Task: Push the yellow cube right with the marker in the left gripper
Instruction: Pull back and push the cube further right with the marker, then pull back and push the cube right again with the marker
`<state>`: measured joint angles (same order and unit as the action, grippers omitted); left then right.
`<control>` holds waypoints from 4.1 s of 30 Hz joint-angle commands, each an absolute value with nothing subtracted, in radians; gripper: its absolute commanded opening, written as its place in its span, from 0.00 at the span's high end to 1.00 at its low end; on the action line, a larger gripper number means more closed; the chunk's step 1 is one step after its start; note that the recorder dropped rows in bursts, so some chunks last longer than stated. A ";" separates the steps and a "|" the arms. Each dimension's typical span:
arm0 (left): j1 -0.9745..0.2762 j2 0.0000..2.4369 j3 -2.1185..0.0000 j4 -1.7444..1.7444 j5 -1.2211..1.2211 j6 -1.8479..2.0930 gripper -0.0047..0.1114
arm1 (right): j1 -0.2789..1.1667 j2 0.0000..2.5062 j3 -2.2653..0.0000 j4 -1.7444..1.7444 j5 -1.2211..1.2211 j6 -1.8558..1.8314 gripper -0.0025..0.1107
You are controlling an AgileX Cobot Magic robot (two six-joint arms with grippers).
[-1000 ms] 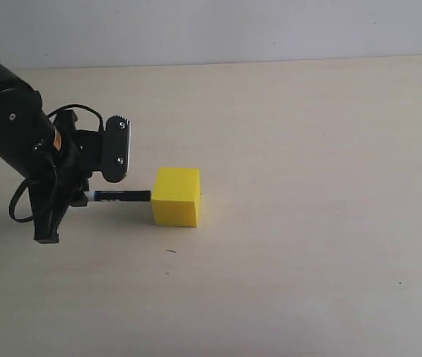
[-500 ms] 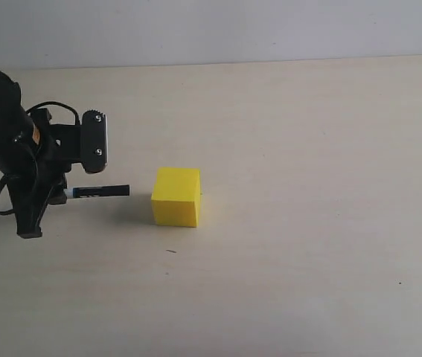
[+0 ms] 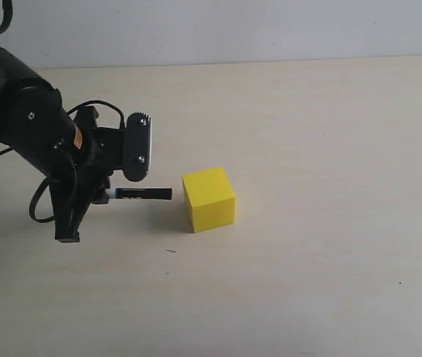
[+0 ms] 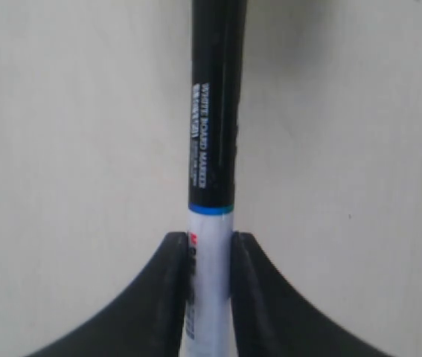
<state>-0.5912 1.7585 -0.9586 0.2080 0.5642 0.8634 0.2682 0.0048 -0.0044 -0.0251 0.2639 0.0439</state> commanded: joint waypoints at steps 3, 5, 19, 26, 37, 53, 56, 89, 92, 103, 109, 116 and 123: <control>-0.545 1.758 -0.964 0.203 0.626 0.828 0.96 | 0.262 0.000 0.000 -0.024 0.257 0.039 0.98; -0.548 1.758 -0.964 0.198 0.594 0.828 0.96 | 0.262 0.000 0.000 -0.024 0.257 0.039 0.98; -0.592 1.812 -1.043 0.153 0.561 0.773 0.96 | 0.262 0.000 0.000 -0.024 0.257 0.039 0.98; -0.575 1.809 -1.043 0.142 0.607 0.782 0.96 | 0.262 0.000 0.000 -0.024 0.257 0.039 0.98; -0.708 1.809 -1.047 0.120 0.600 0.811 0.96 | 0.262 0.000 0.000 -0.024 0.260 0.039 0.98; -0.545 1.809 -1.047 0.142 0.769 0.784 0.96 | 0.262 0.000 0.000 -0.024 0.260 0.039 0.98; -0.545 1.811 -1.047 0.142 0.747 0.784 0.96 | 0.262 0.000 0.000 -0.024 0.260 0.039 0.98; -0.637 1.927 -1.077 0.143 0.541 0.833 0.96 | 0.262 0.000 0.000 -0.024 0.260 0.039 0.98; -0.733 1.979 -1.158 0.133 0.534 0.826 0.96 | 0.262 0.000 0.000 -0.024 0.254 0.039 0.98; -0.758 1.993 -1.194 0.093 0.556 0.810 0.96 | 0.262 0.000 0.000 -0.024 0.254 0.039 0.98; -0.854 2.017 -1.270 0.099 0.596 0.804 0.96 | 0.262 0.000 0.000 -0.024 0.254 0.039 0.98; -0.781 2.017 -1.271 0.101 0.733 0.747 0.96 | 0.262 0.000 0.000 -0.024 0.254 0.039 0.98; -0.794 2.017 -1.271 0.080 0.691 0.744 0.96 | 0.262 0.000 0.000 -0.024 0.254 0.039 0.98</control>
